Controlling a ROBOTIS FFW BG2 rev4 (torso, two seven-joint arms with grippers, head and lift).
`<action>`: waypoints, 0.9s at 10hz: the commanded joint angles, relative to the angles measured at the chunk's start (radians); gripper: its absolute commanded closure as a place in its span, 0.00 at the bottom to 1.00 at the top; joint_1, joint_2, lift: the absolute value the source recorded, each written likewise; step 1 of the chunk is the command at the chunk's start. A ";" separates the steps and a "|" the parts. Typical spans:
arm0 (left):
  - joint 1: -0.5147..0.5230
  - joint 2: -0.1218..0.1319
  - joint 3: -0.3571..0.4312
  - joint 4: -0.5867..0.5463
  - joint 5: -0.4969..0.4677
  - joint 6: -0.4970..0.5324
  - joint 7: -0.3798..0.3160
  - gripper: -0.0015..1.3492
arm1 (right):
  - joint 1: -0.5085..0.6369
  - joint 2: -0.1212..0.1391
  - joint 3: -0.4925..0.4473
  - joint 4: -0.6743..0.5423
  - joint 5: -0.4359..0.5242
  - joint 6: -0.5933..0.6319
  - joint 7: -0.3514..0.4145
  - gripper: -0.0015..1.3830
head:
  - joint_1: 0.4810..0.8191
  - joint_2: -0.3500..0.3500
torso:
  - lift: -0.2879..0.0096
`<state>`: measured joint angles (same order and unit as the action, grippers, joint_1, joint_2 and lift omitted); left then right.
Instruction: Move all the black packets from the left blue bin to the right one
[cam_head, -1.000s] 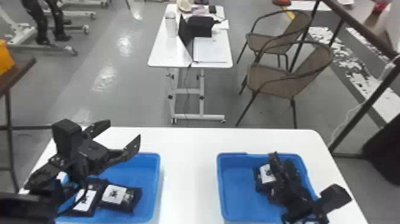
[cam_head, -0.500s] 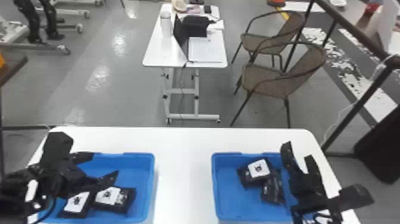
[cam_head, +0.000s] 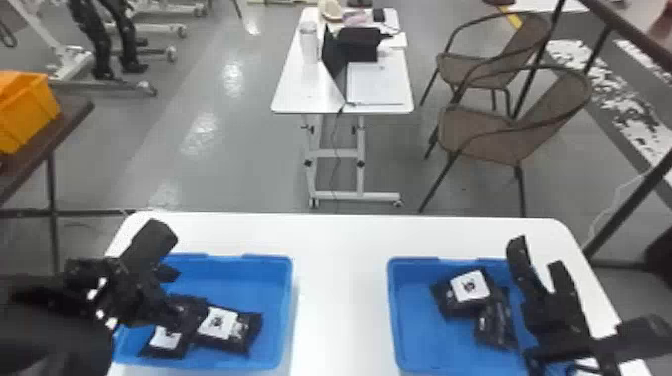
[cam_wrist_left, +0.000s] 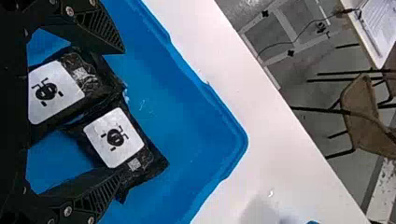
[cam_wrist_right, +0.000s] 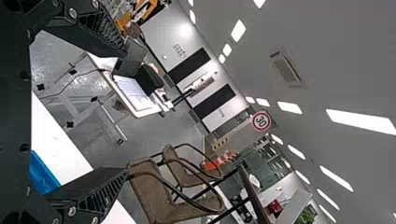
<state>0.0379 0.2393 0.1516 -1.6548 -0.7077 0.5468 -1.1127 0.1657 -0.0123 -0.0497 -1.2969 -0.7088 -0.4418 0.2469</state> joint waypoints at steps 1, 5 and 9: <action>-0.035 -0.003 -0.024 0.101 -0.022 -0.056 0.001 0.11 | 0.001 0.013 0.001 0.002 -0.006 0.002 0.000 0.11 | 0.63 0.55 | 0.97; -0.110 -0.017 -0.113 0.280 -0.069 -0.108 0.001 0.11 | 0.005 0.013 0.001 0.004 -0.023 0.006 0.000 0.11 | 0.63 0.50 | 0.97; -0.127 0.006 -0.109 0.314 -0.159 -0.105 -0.056 0.12 | 0.011 0.013 0.001 0.005 -0.035 0.009 0.000 0.11 | 0.63 0.51 | 0.97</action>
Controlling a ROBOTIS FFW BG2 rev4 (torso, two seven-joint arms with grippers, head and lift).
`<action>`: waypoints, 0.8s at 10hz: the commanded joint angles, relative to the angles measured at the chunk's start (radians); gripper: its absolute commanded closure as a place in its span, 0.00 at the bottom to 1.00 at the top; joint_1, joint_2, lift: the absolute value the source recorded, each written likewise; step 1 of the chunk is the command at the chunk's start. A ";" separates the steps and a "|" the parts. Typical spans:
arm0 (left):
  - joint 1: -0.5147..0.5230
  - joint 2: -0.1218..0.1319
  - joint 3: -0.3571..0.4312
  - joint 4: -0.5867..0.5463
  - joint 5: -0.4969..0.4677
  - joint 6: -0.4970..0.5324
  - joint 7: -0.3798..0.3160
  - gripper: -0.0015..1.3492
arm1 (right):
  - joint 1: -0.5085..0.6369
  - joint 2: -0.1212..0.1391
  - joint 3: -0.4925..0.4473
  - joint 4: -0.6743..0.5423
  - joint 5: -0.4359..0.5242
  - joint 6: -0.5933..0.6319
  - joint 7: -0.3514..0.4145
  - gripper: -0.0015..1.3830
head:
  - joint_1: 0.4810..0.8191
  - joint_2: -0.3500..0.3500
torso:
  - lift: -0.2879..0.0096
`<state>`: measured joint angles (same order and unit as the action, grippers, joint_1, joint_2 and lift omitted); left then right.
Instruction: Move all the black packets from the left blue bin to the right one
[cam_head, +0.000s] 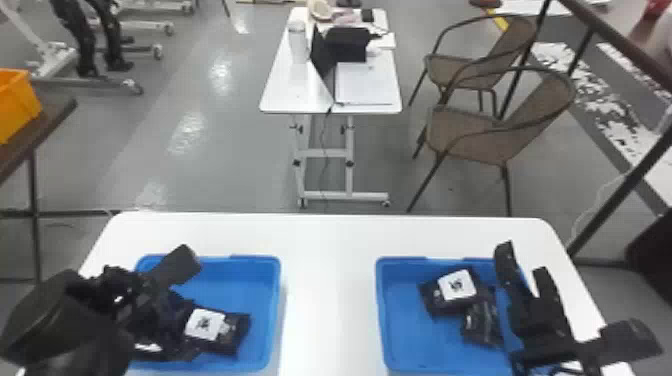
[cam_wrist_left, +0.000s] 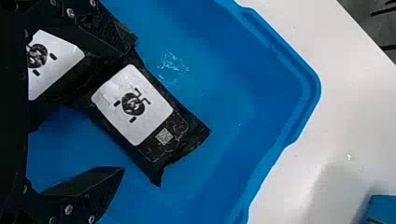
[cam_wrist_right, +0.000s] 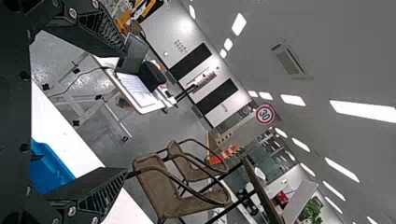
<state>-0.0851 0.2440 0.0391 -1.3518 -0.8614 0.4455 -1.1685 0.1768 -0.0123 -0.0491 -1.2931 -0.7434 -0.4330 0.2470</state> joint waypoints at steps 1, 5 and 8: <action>-0.018 0.001 -0.001 0.051 -0.018 -0.031 0.009 0.12 | -0.002 0.013 0.000 0.001 -0.004 0.000 0.003 0.11 | 0.63 0.53 | 0.97; -0.070 -0.015 -0.031 0.169 -0.021 -0.083 0.101 0.16 | 0.003 0.013 0.000 0.008 -0.024 0.000 0.014 0.11 | 0.63 0.53 | 0.97; -0.107 -0.019 -0.065 0.255 -0.030 -0.079 0.110 0.66 | 0.007 0.013 0.000 0.006 -0.031 0.005 0.015 0.11 | 0.63 0.52 | 0.97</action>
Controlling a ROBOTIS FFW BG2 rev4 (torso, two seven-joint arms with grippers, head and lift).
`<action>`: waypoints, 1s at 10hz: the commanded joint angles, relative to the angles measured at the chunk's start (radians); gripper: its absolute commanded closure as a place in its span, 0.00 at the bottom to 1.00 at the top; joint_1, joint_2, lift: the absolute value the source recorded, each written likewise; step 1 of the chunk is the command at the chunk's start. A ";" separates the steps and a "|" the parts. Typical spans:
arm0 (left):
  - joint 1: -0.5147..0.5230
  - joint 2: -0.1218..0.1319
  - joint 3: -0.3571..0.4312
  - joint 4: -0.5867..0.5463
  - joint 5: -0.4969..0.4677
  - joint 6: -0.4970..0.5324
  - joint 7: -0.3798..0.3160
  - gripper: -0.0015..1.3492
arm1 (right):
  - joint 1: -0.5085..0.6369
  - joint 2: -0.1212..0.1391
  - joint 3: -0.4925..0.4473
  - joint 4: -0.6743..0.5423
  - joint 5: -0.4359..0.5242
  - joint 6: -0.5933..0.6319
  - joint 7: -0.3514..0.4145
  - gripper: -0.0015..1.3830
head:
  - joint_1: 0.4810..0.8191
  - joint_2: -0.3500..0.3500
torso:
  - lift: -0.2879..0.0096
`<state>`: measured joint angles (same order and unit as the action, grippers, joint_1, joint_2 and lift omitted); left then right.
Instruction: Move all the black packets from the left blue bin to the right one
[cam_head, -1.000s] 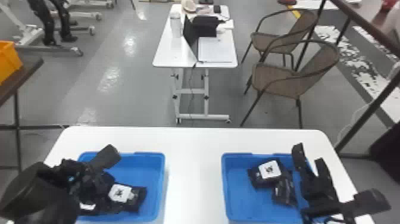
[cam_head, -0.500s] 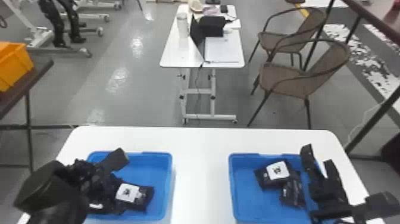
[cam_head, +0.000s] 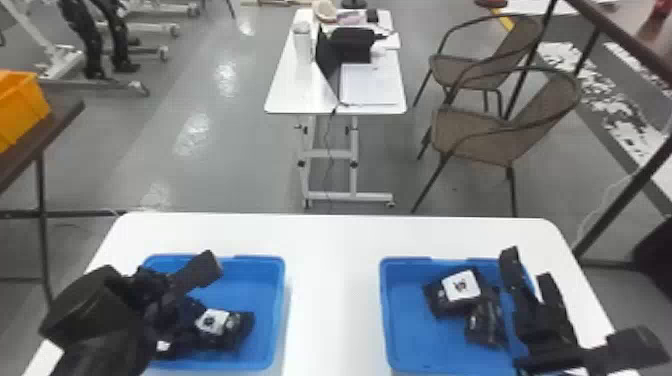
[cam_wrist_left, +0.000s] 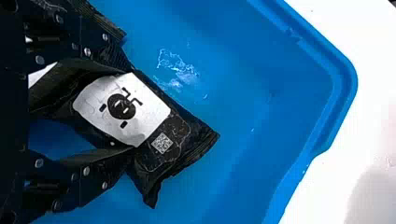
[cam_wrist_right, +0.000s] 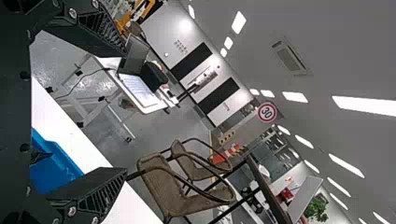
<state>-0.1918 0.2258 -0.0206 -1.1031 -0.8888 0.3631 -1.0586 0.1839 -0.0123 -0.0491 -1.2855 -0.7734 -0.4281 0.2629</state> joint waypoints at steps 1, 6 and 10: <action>0.000 0.001 -0.004 0.006 -0.001 0.013 -0.003 0.77 | 0.002 0.013 0.000 -0.001 -0.004 0.002 0.001 0.11 | 0.63 0.52 | 0.97; 0.098 -0.002 0.080 -0.208 0.070 0.003 -0.077 0.90 | -0.001 0.013 0.012 0.002 -0.010 0.005 0.003 0.11 | 0.63 0.52 | 0.97; 0.198 -0.046 0.136 -0.518 0.186 0.010 -0.067 0.90 | -0.011 0.013 0.031 -0.003 -0.004 0.005 0.029 0.11 | 0.63 0.50 | 0.97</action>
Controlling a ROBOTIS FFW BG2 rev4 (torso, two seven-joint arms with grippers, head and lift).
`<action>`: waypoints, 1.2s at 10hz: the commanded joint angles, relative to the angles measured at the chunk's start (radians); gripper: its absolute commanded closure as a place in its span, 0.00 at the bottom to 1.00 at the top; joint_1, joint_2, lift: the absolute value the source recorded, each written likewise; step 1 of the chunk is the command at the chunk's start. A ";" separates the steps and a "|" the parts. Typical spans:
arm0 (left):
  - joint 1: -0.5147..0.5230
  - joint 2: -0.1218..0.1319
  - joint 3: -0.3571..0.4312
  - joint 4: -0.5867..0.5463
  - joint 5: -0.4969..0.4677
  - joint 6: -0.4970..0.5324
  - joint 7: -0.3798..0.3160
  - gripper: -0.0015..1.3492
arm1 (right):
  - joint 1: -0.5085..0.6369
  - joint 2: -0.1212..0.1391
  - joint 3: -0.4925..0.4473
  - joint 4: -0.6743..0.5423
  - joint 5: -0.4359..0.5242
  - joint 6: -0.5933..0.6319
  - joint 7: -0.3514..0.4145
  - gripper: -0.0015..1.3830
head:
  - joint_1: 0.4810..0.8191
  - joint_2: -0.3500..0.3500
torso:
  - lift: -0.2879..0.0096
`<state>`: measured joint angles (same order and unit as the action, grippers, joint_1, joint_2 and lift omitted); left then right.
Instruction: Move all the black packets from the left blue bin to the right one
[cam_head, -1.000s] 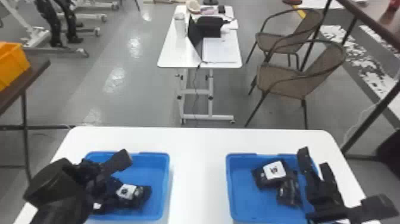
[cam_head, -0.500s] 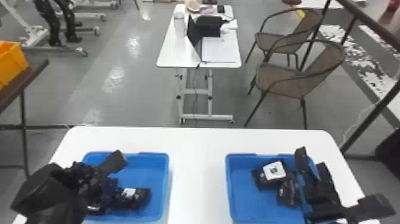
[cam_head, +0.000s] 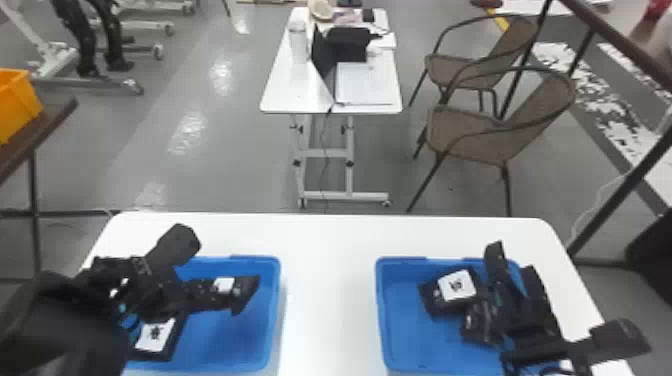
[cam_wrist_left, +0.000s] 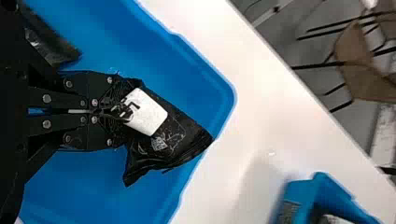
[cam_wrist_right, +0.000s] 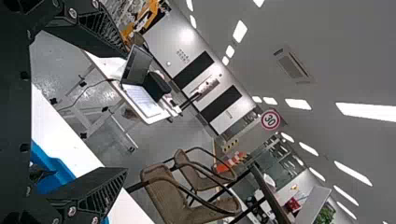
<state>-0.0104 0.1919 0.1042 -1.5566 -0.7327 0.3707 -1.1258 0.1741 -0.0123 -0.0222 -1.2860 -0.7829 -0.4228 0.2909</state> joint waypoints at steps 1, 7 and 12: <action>0.003 -0.029 0.005 -0.092 0.156 -0.041 0.032 0.90 | -0.002 0.013 0.013 -0.015 0.007 0.010 0.011 0.11 | 0.63 0.49 | 0.97; -0.247 -0.037 -0.331 0.145 0.556 -0.158 0.267 0.90 | -0.087 0.013 0.117 -0.070 0.076 0.059 0.067 0.11 | 0.63 0.33 | 0.97; -0.322 -0.123 -0.385 0.270 0.565 -0.217 0.273 0.90 | -0.159 0.013 0.212 -0.075 0.099 0.061 0.090 0.11 | 0.63 0.29 | 0.97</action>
<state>-0.3266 0.0707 -0.2721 -1.2949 -0.1681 0.1547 -0.8527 0.0219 -0.0123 0.1773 -1.3625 -0.6856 -0.3618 0.3805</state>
